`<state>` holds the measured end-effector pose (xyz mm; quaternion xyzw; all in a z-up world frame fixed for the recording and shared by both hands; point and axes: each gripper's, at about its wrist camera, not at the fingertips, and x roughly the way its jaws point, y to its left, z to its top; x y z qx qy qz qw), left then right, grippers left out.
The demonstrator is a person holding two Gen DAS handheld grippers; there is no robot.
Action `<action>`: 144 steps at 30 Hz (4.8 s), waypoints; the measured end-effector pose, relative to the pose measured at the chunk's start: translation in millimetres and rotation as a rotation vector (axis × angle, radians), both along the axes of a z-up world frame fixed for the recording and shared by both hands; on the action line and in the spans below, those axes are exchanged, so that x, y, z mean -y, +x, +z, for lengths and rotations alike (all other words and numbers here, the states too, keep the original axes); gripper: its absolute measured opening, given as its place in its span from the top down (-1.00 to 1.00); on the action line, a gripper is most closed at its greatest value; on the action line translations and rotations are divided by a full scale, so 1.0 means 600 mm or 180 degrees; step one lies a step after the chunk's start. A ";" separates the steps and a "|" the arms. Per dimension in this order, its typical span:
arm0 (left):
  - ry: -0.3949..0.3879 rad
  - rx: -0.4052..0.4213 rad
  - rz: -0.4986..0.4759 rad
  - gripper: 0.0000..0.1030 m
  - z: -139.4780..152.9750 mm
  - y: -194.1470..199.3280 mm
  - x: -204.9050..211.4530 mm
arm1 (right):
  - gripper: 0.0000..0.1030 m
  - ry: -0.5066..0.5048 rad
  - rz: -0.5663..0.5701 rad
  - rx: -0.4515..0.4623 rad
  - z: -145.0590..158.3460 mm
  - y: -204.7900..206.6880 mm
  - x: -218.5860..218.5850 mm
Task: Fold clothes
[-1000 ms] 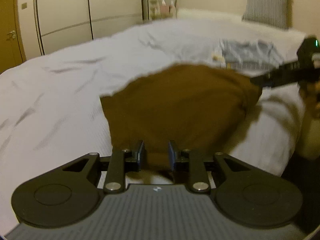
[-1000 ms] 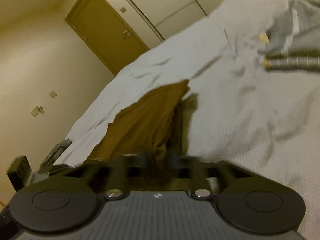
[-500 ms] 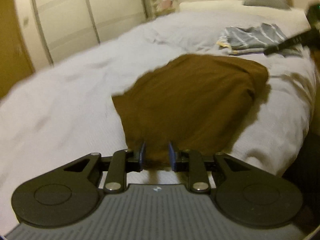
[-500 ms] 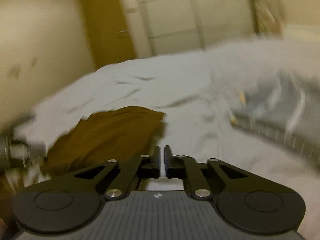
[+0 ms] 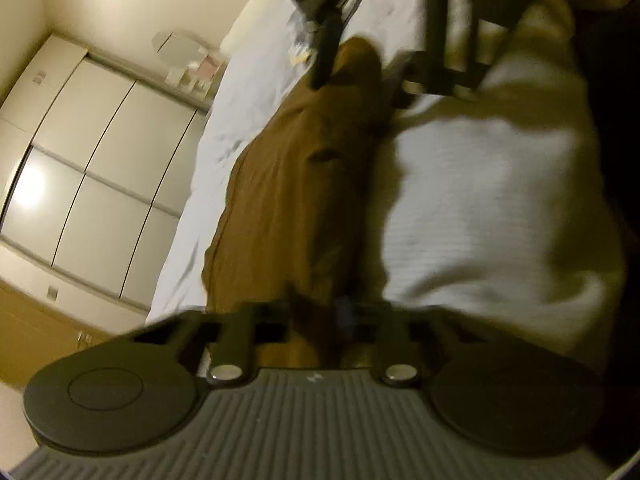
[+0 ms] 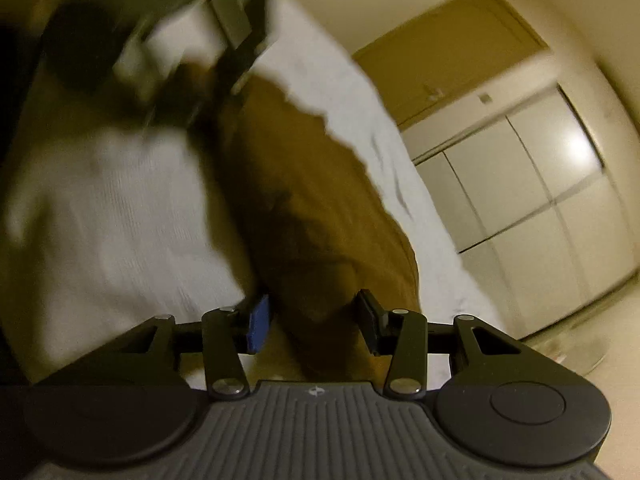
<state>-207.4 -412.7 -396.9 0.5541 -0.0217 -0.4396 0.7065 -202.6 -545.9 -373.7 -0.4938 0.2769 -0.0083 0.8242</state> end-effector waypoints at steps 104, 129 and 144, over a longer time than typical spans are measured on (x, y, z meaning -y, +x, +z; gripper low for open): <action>0.0123 0.0115 0.0254 0.88 0.020 0.100 -0.016 | 0.46 -0.0135 -0.0132 0.0243 -0.058 0.083 -0.032; -0.0505 0.0385 -0.0928 0.88 0.242 -0.018 0.170 | 0.69 0.0307 -0.1328 0.0703 0.201 -0.151 0.105; -0.1051 0.0470 -0.1554 0.87 0.281 0.052 0.629 | 0.66 -0.0751 -0.2079 0.1227 0.224 -0.163 0.441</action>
